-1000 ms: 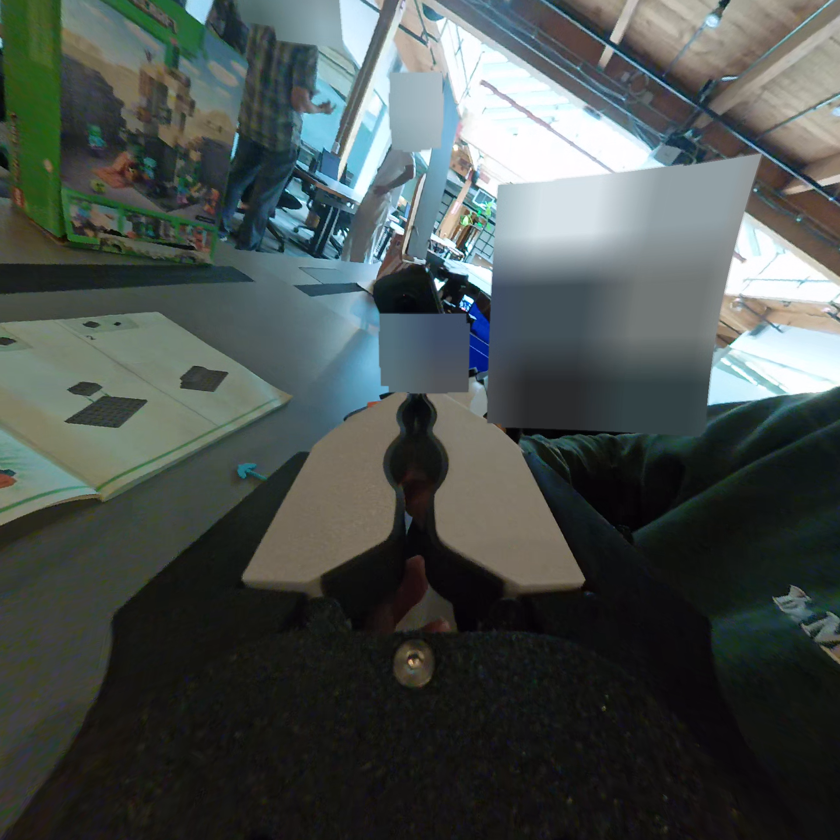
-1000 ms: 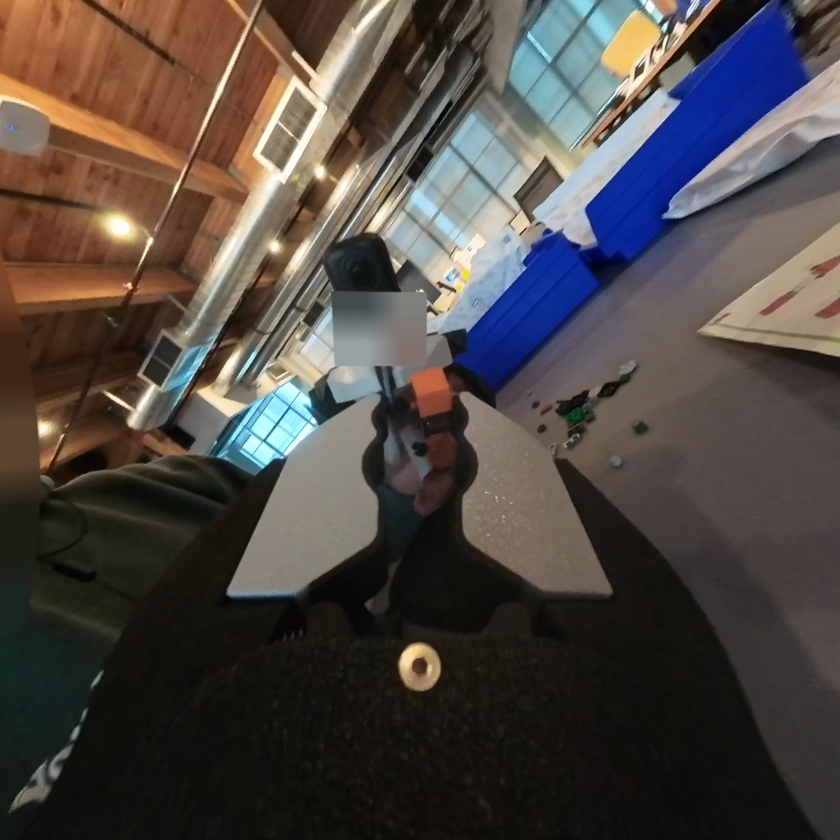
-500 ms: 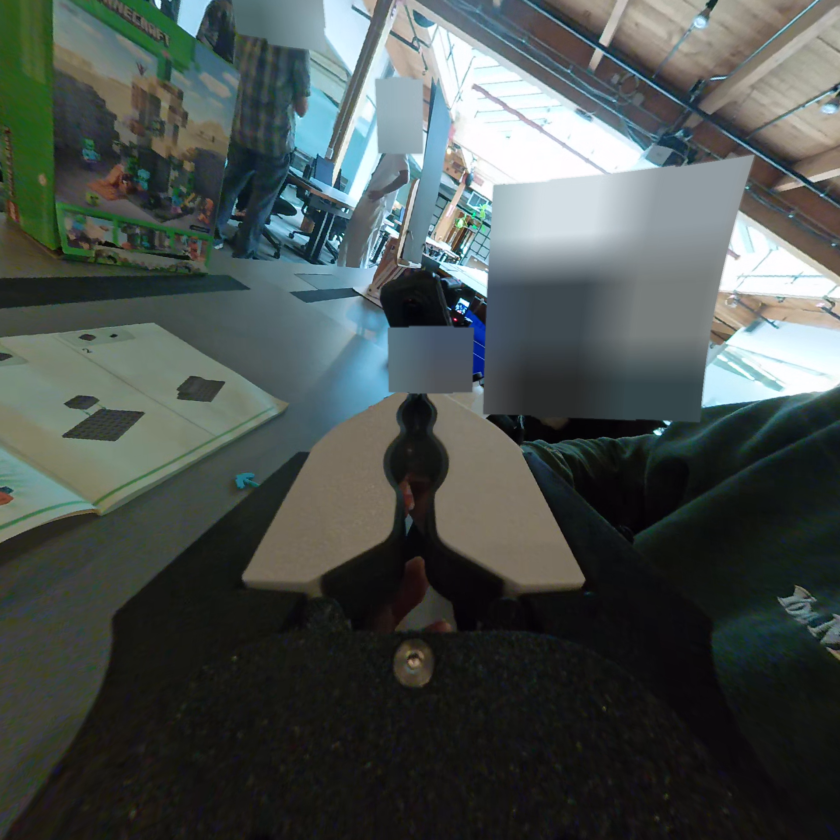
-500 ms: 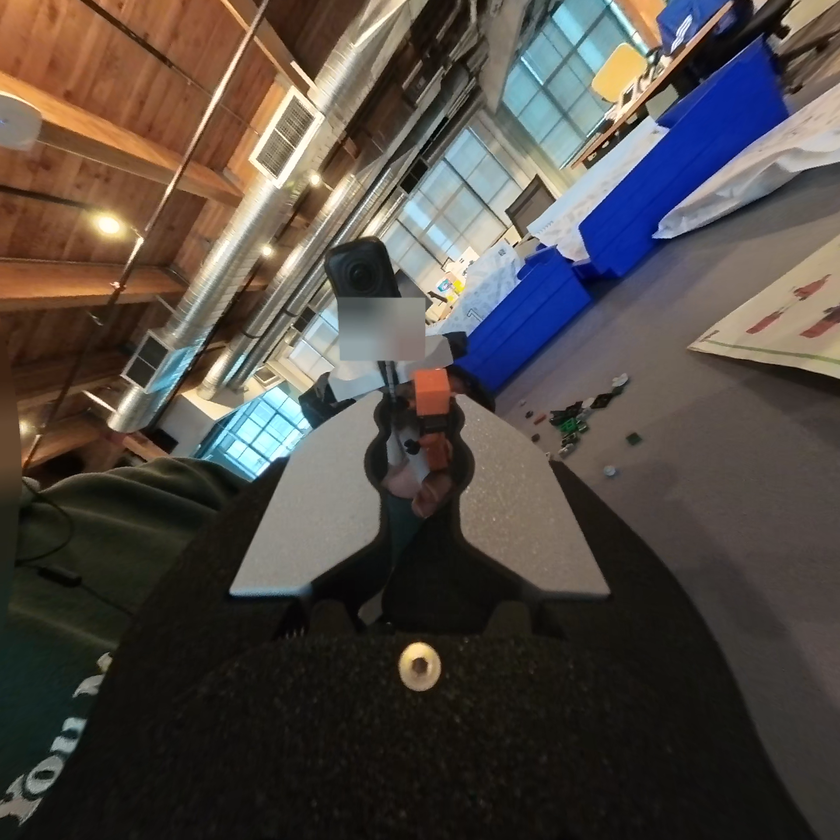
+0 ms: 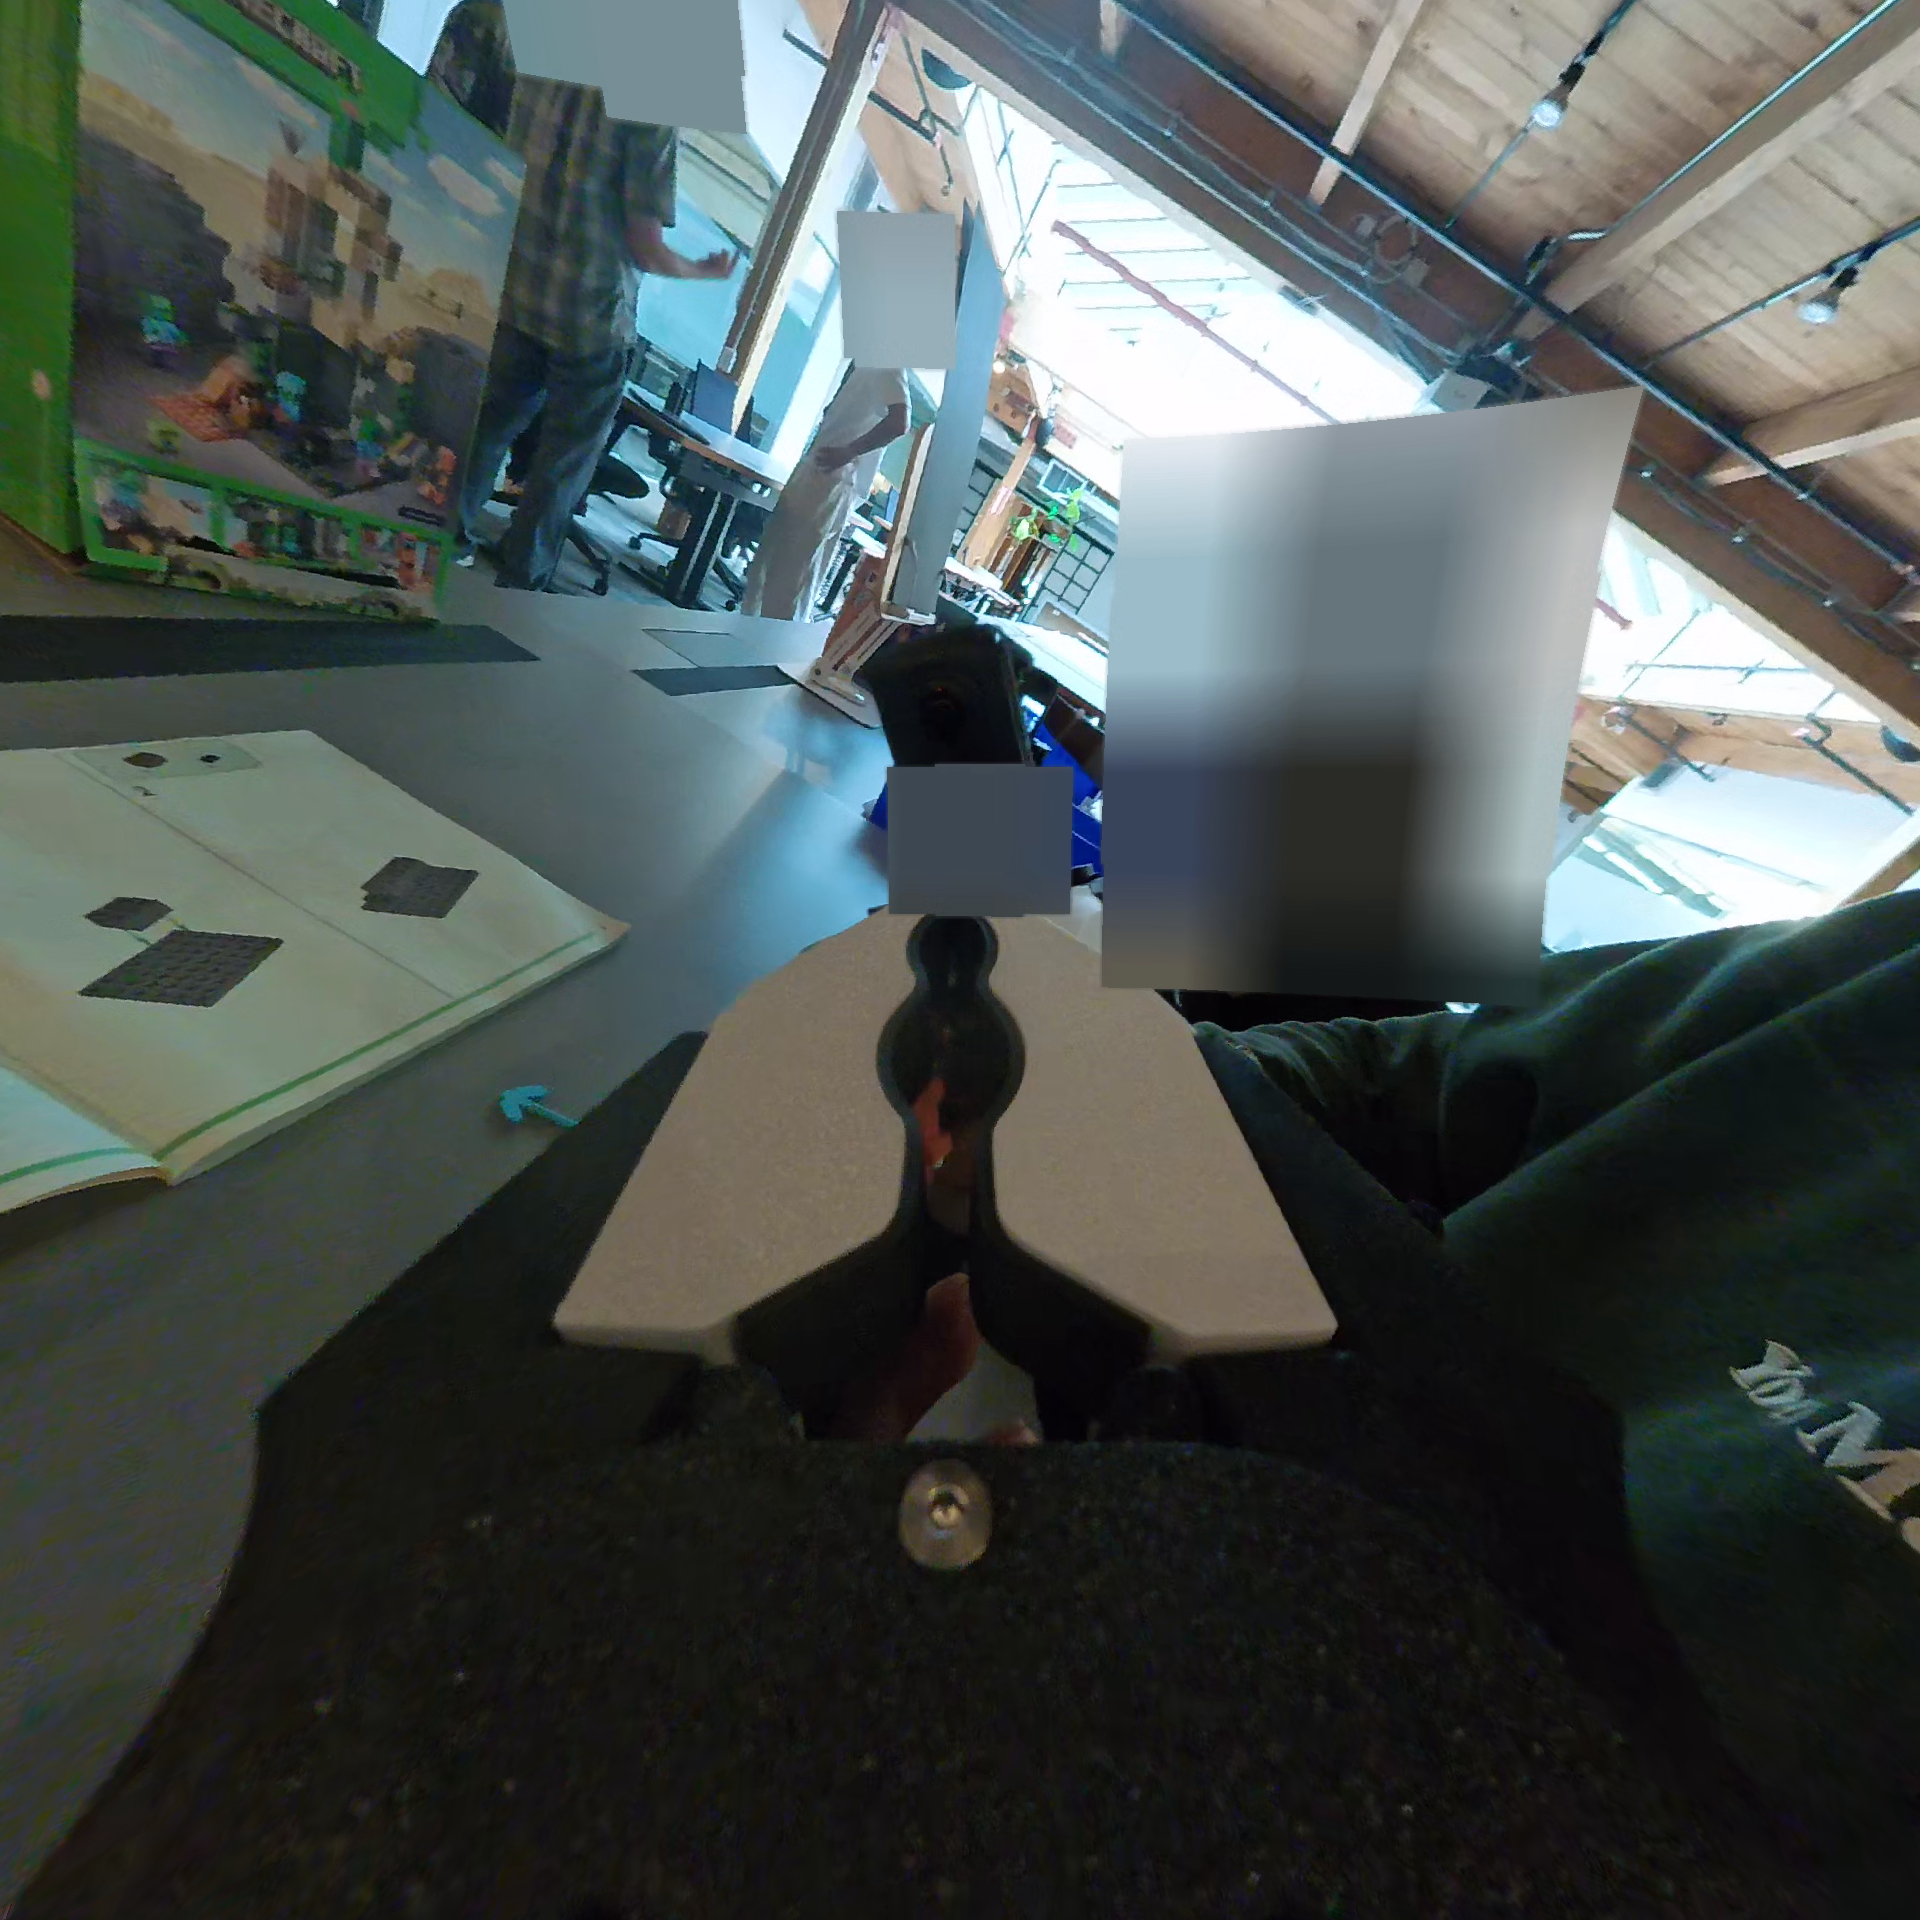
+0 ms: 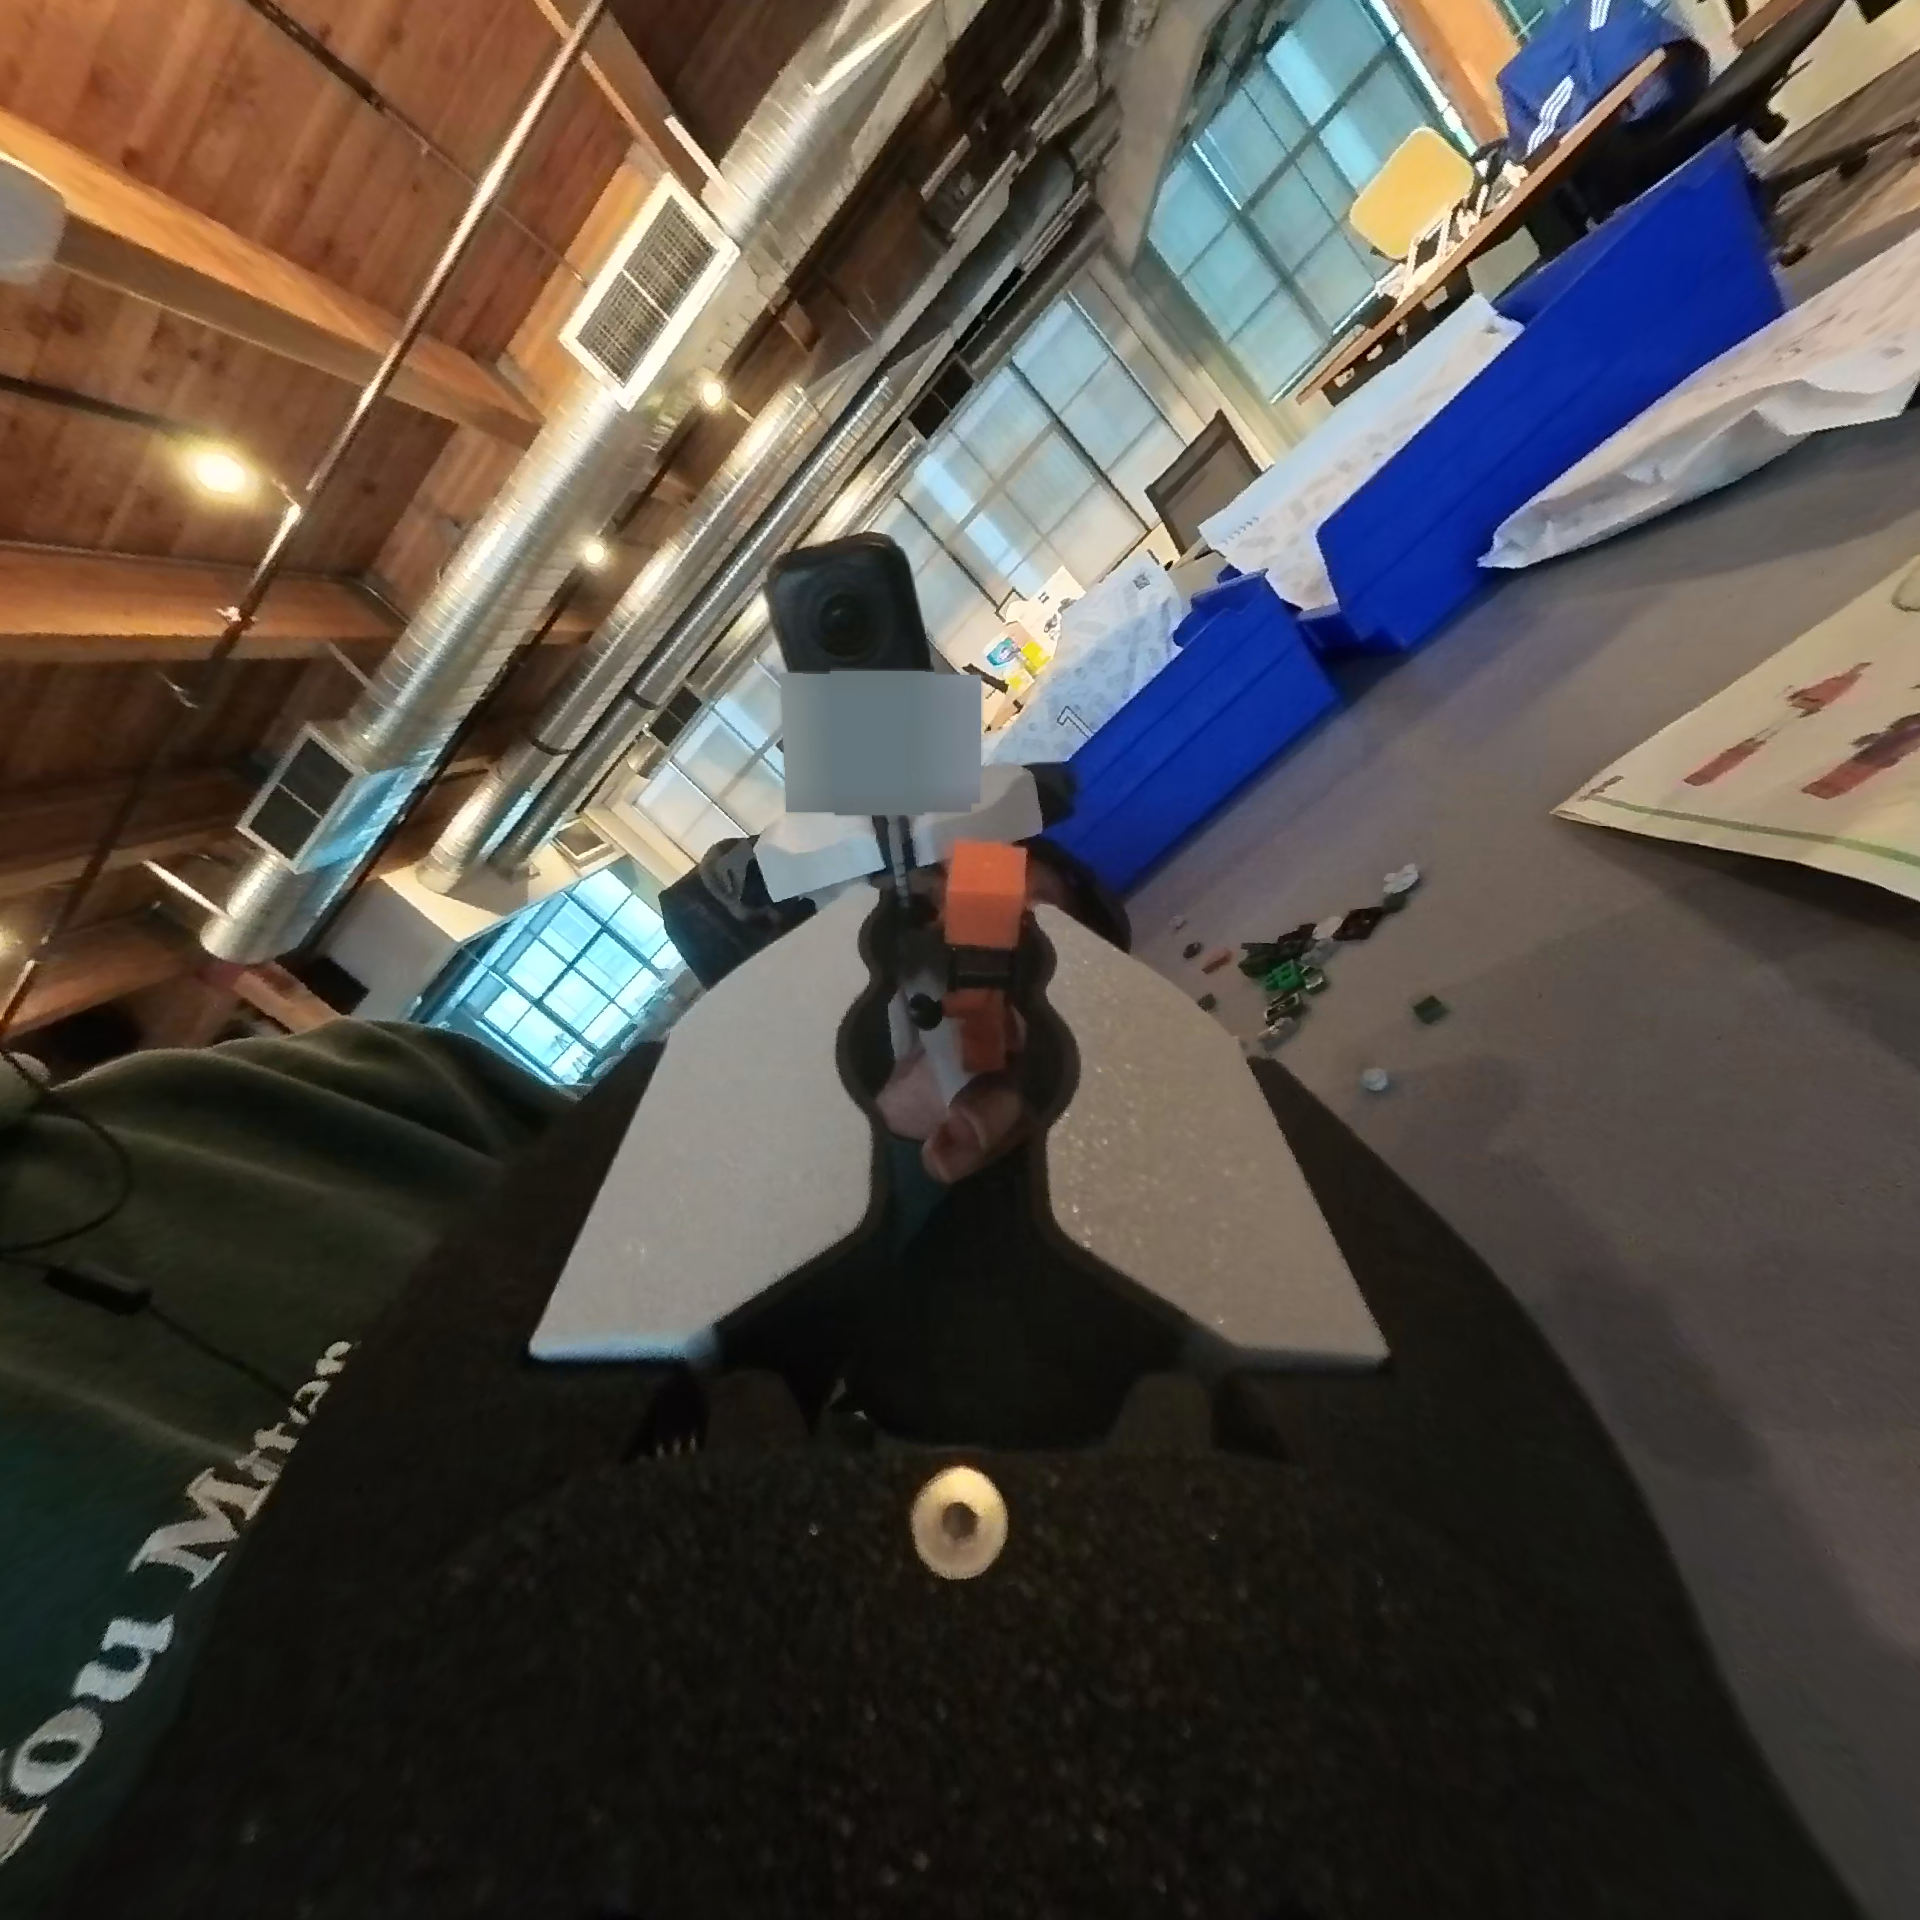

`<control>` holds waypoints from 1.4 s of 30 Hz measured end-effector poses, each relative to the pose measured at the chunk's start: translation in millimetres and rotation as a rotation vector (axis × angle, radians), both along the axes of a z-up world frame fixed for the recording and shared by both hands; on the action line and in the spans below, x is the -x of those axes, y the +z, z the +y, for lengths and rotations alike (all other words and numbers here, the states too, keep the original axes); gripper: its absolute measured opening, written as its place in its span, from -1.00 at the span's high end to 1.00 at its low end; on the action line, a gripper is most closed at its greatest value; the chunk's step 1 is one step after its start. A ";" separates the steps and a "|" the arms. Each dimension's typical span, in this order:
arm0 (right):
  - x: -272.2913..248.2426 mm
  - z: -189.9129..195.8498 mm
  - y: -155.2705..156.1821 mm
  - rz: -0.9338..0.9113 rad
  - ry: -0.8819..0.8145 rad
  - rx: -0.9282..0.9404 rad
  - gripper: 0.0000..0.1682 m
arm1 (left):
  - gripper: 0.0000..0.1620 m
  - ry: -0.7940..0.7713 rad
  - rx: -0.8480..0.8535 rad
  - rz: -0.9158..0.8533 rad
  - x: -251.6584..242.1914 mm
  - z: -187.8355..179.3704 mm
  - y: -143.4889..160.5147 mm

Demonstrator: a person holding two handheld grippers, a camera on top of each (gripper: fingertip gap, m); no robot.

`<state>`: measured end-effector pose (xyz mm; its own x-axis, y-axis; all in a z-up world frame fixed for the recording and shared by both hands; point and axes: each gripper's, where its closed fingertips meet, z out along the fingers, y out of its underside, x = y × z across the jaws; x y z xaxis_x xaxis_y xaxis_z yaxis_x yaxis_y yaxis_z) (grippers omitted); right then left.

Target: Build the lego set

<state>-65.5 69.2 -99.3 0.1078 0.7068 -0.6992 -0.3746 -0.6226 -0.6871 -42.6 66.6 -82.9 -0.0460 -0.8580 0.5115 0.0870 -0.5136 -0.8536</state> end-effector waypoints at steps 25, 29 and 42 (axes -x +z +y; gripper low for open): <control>0.5 -6.8 14.4 0.057 0.085 -0.012 0.72 | 0.98 -0.058 0.041 -0.055 1.9 -2.5 16.1; 0.2 -6.7 14.7 0.062 0.081 -0.008 0.73 | 0.98 -0.053 0.037 -0.054 0.4 -3.1 16.1; -0.6 -6.8 20.6 0.091 0.037 -0.046 0.75 | 0.98 -0.057 0.010 -0.057 -2.4 -5.6 21.4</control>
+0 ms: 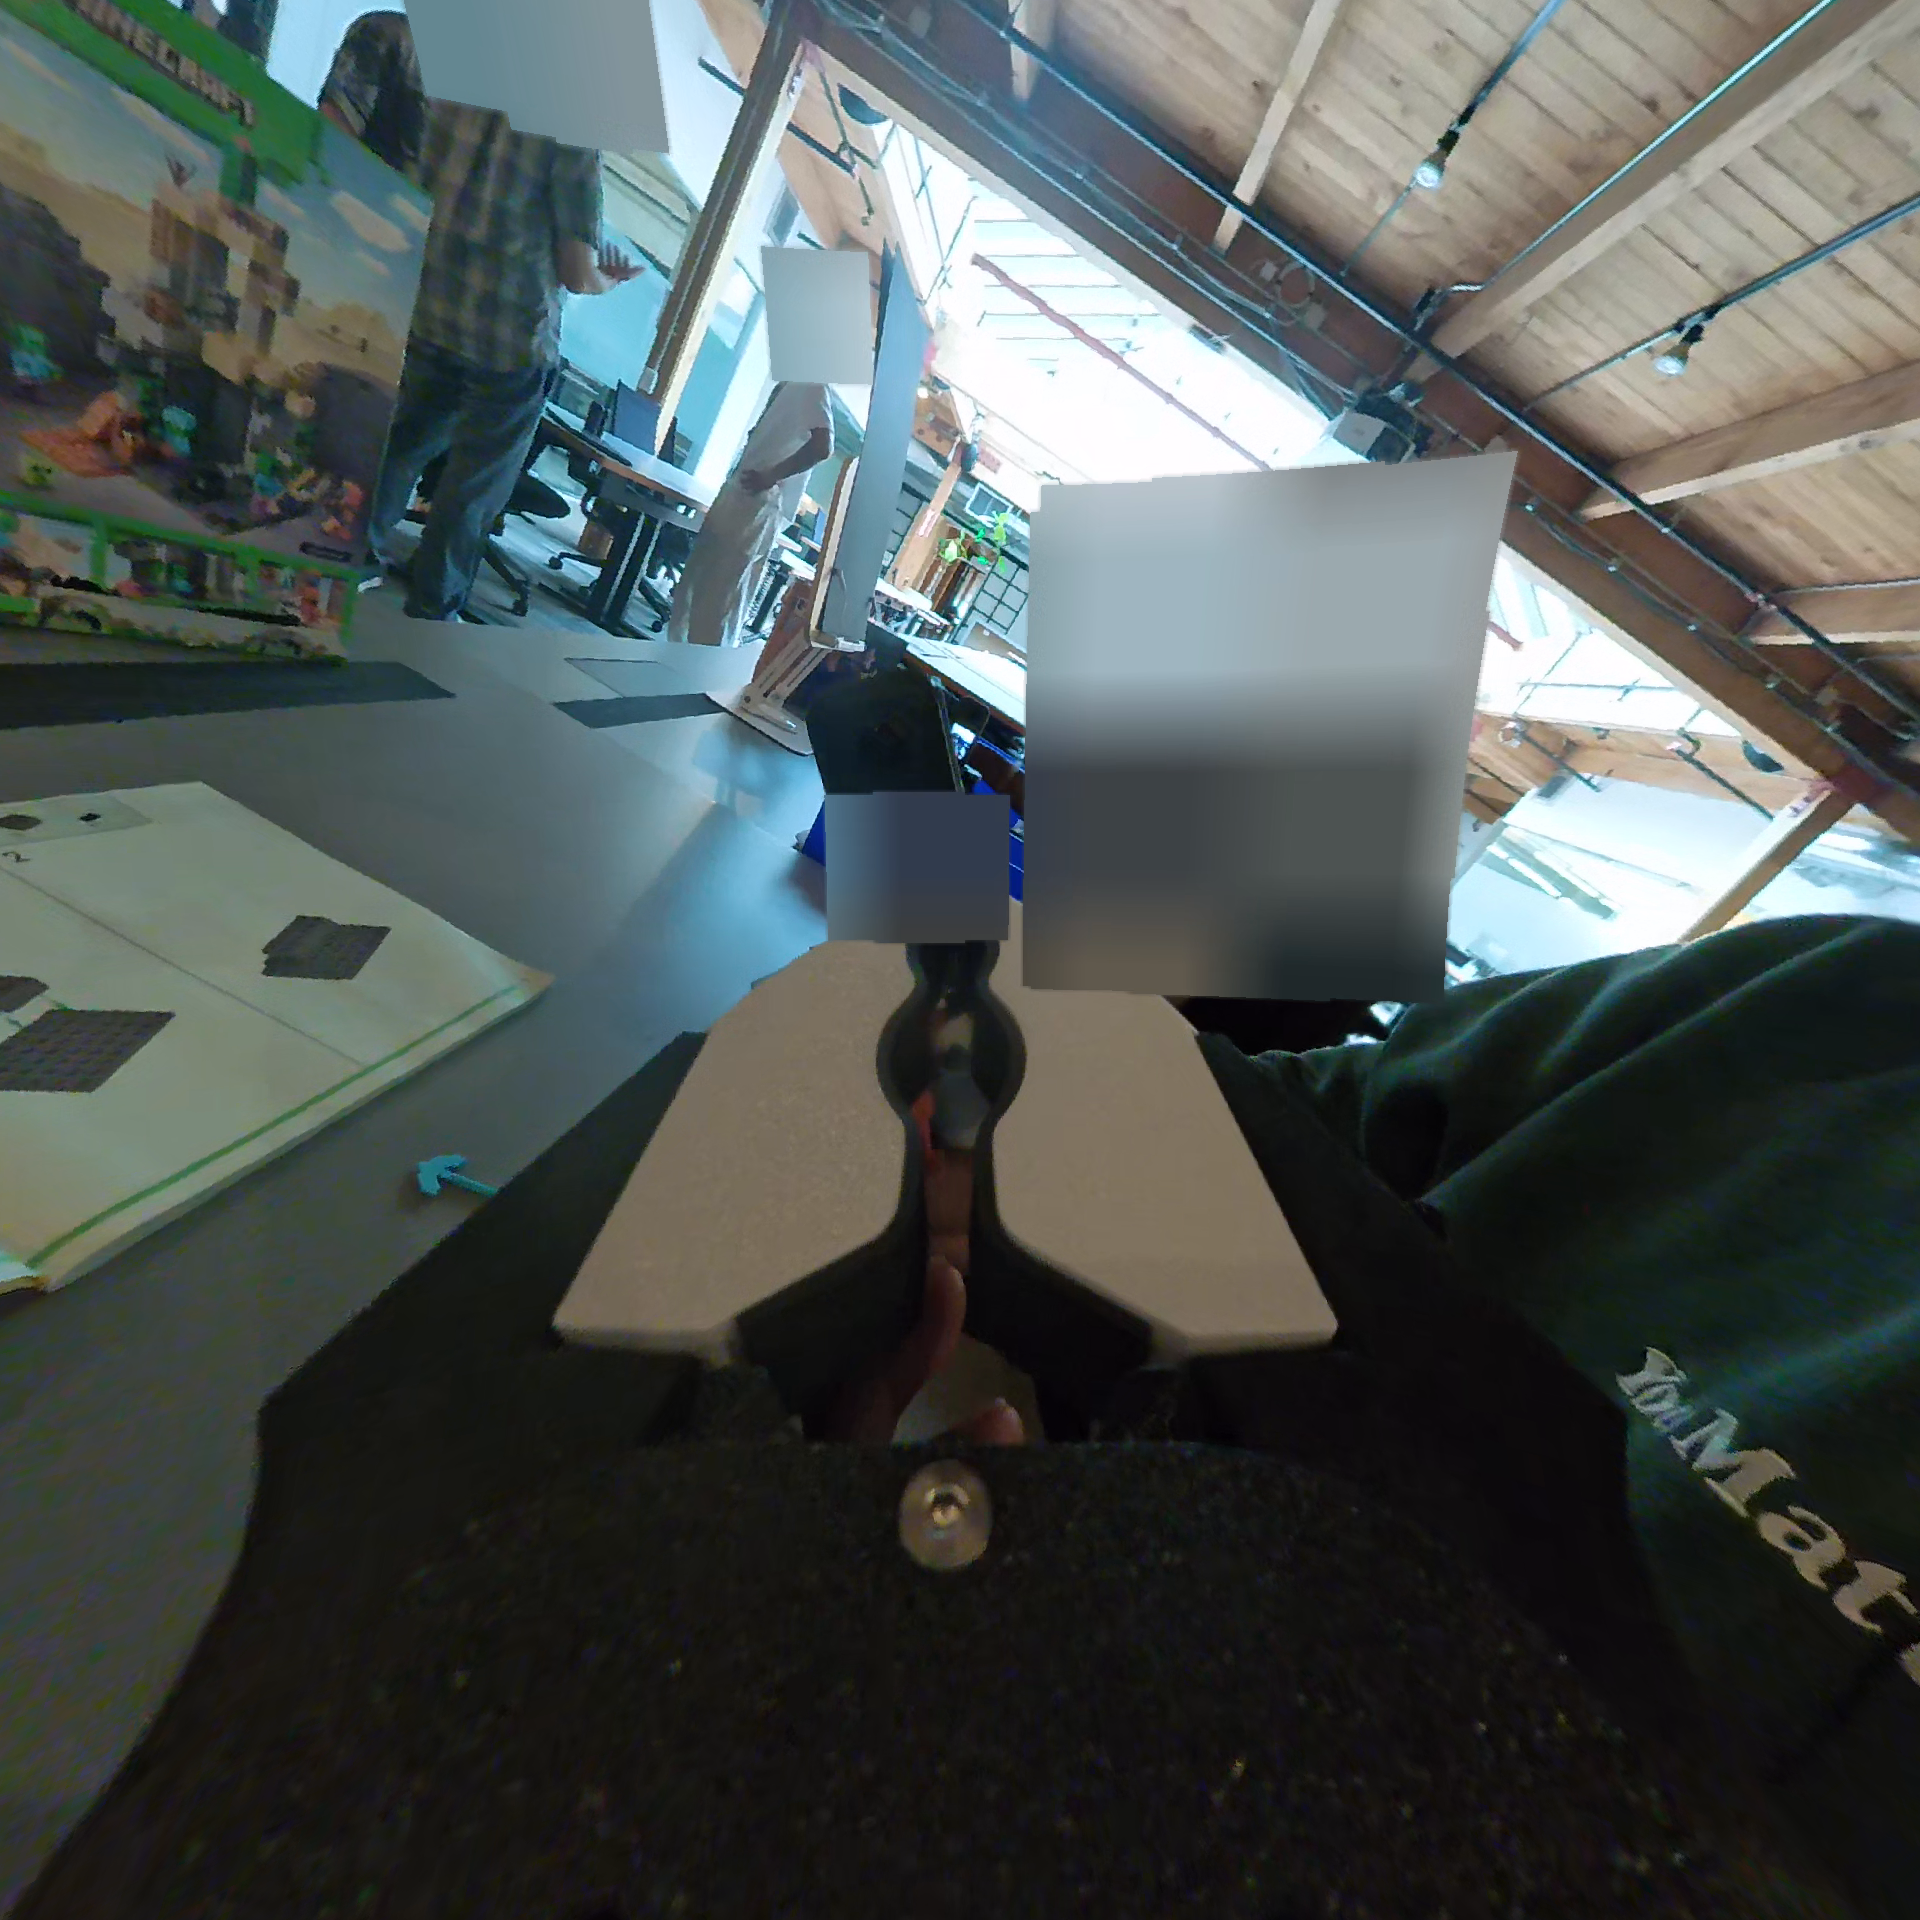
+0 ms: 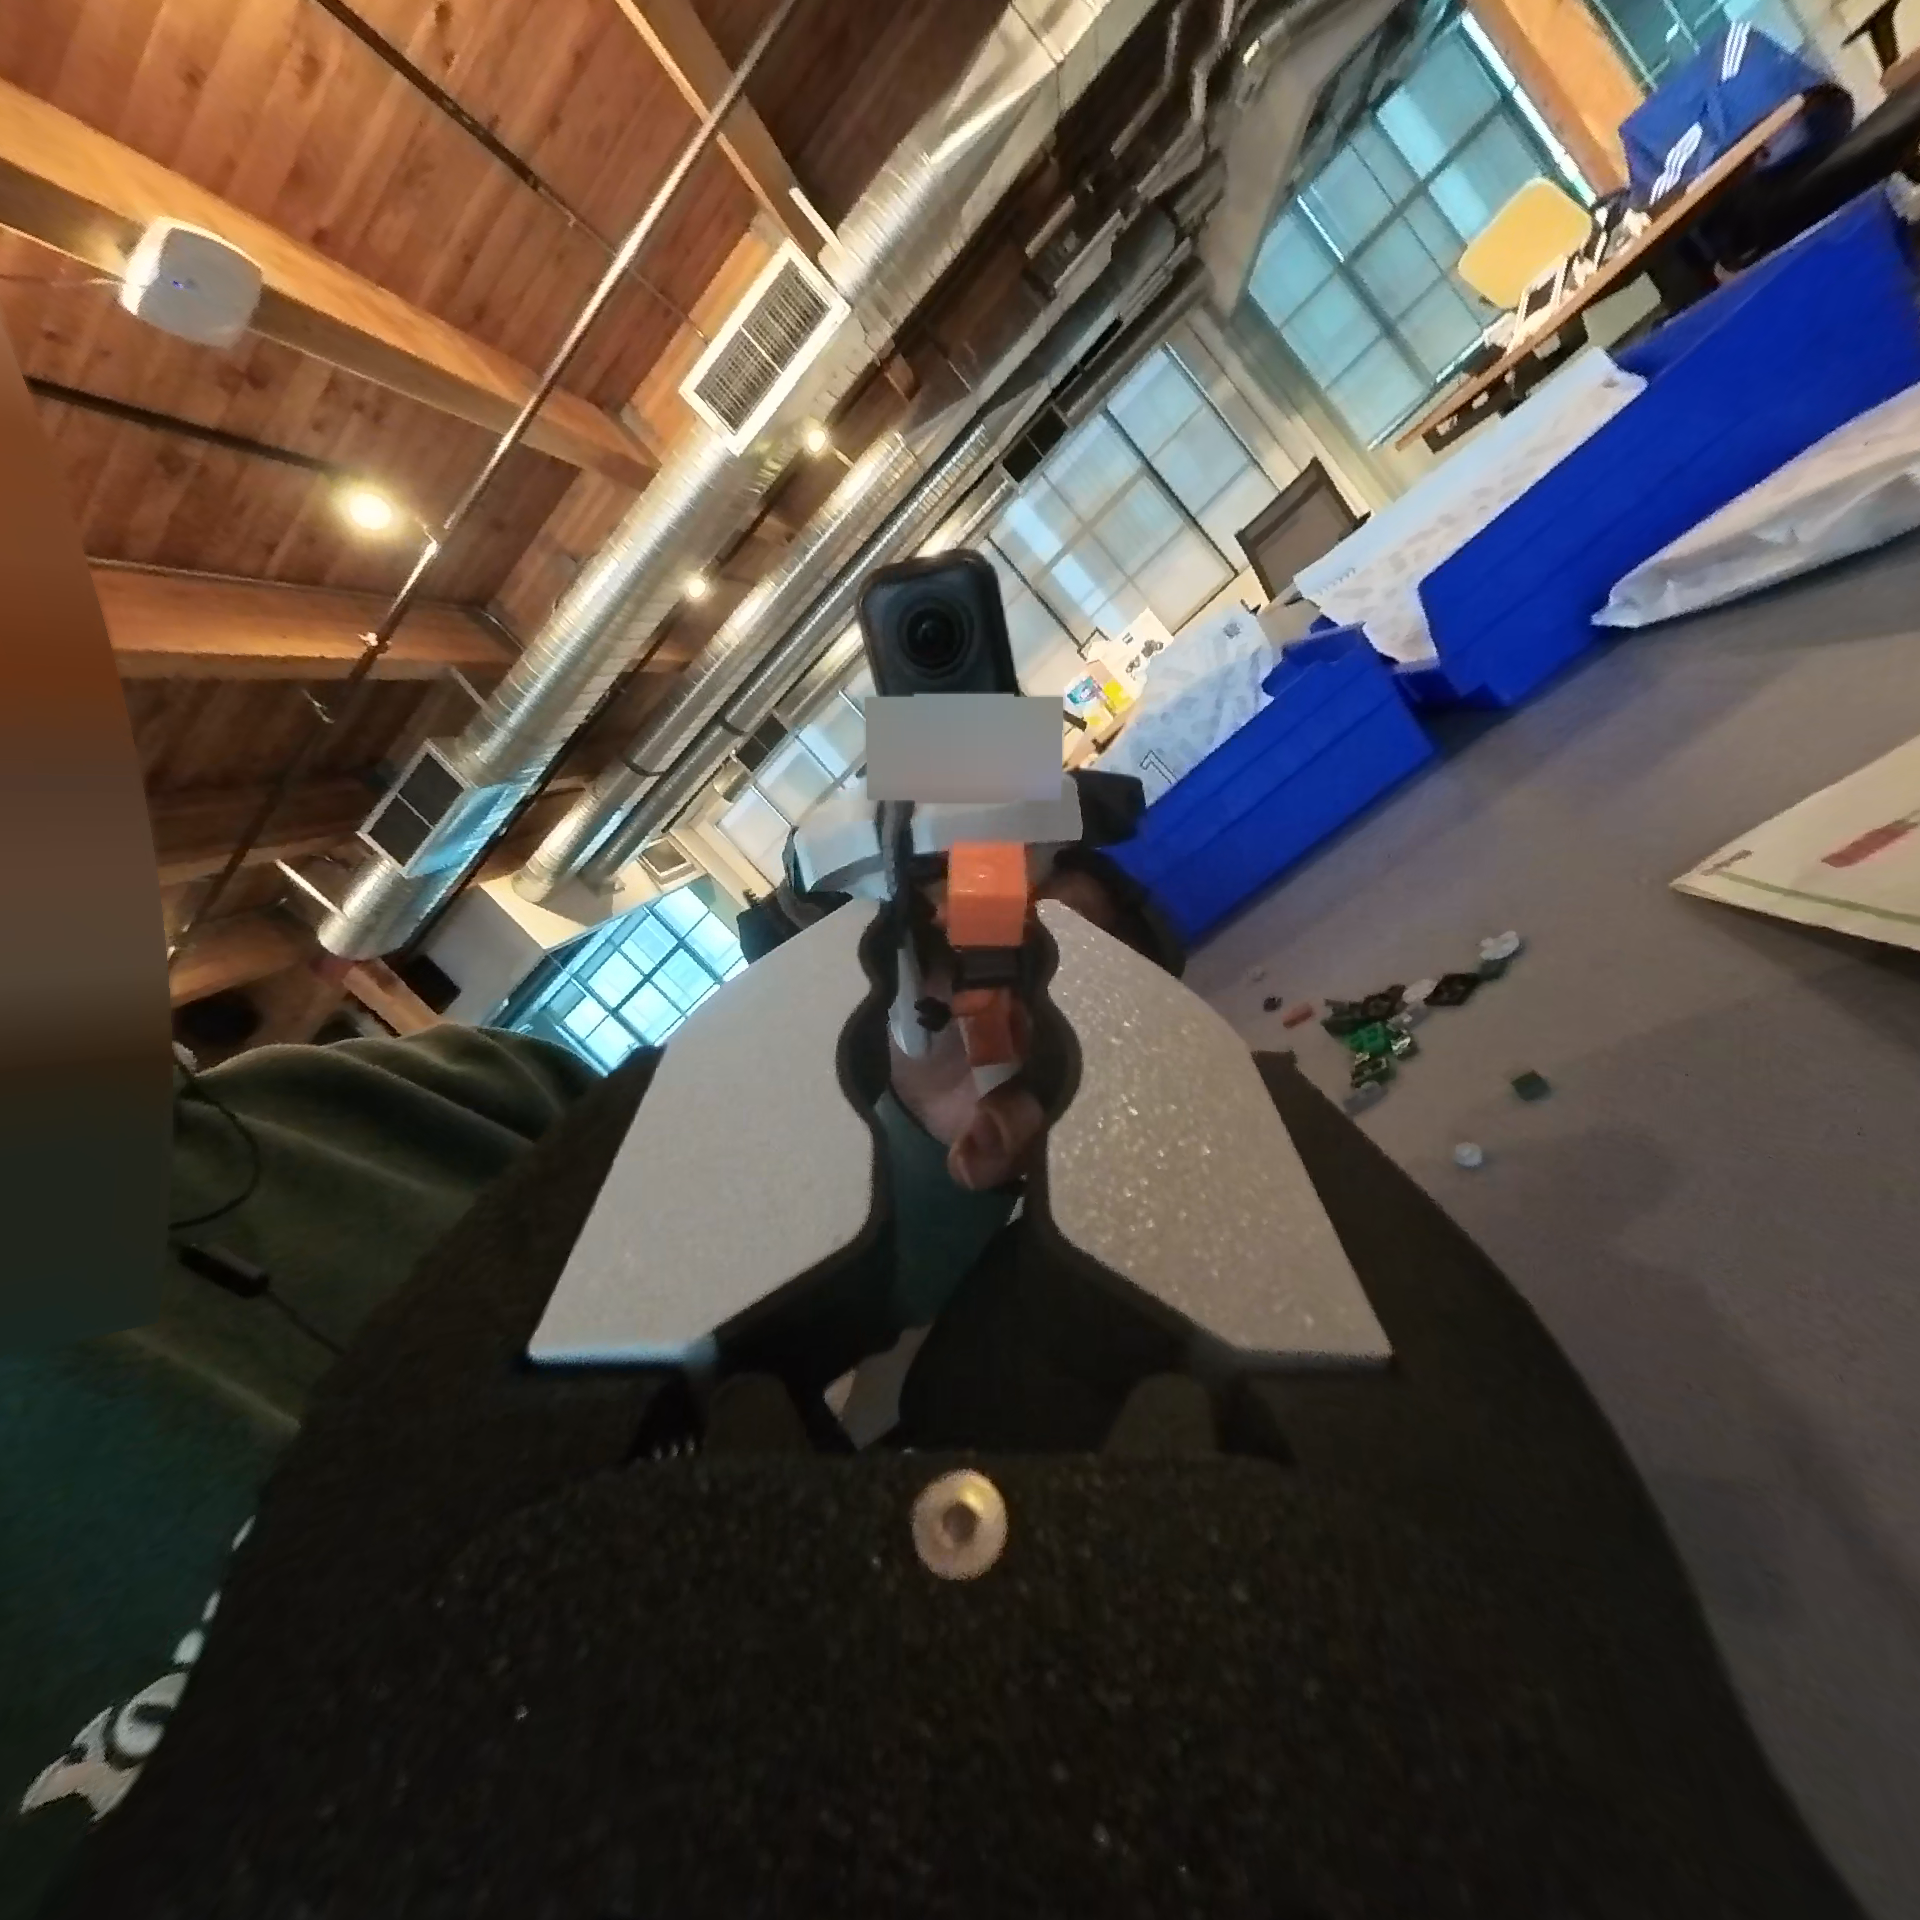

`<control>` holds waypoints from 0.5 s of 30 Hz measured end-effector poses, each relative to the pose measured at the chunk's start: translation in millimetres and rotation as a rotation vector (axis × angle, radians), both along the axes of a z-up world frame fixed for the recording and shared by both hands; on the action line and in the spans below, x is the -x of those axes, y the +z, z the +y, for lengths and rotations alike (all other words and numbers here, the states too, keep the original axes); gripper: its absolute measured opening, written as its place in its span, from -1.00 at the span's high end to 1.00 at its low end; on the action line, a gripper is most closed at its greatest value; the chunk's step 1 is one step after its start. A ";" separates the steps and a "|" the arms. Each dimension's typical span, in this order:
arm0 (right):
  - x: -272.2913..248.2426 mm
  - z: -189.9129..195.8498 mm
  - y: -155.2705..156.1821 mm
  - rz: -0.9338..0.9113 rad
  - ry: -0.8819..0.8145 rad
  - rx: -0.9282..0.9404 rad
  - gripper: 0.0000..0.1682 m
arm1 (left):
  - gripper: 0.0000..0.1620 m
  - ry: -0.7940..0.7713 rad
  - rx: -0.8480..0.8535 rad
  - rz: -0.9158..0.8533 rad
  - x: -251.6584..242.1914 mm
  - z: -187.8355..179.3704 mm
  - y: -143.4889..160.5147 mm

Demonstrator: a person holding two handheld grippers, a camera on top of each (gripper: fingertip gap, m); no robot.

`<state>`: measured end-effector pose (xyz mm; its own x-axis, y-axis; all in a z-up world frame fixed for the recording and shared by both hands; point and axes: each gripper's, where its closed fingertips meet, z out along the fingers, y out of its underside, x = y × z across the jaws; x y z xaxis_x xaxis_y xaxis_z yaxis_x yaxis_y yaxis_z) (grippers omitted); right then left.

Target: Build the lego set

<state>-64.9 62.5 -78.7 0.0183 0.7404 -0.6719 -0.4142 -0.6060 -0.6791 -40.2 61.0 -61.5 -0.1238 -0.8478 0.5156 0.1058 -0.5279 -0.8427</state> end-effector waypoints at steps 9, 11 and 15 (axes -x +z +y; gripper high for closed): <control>-0.5 -3.8 2.1 0.015 -0.003 -0.016 0.79 | 0.98 -0.016 0.004 -0.015 -0.5 -2.5 2.2; -0.4 -5.3 3.1 0.015 -0.001 -0.025 0.79 | 0.97 -0.020 0.007 -0.021 -0.6 -3.8 3.5; -0.7 -7.9 4.8 0.010 0.003 -0.034 0.80 | 0.97 -0.035 0.003 -0.023 -0.9 -6.6 5.4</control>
<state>-64.1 54.6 -73.9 0.0100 0.7631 -0.6463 -0.4193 -0.5835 -0.6955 -39.3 54.4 -56.2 -0.1649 -0.8414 0.5147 0.1070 -0.5340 -0.8387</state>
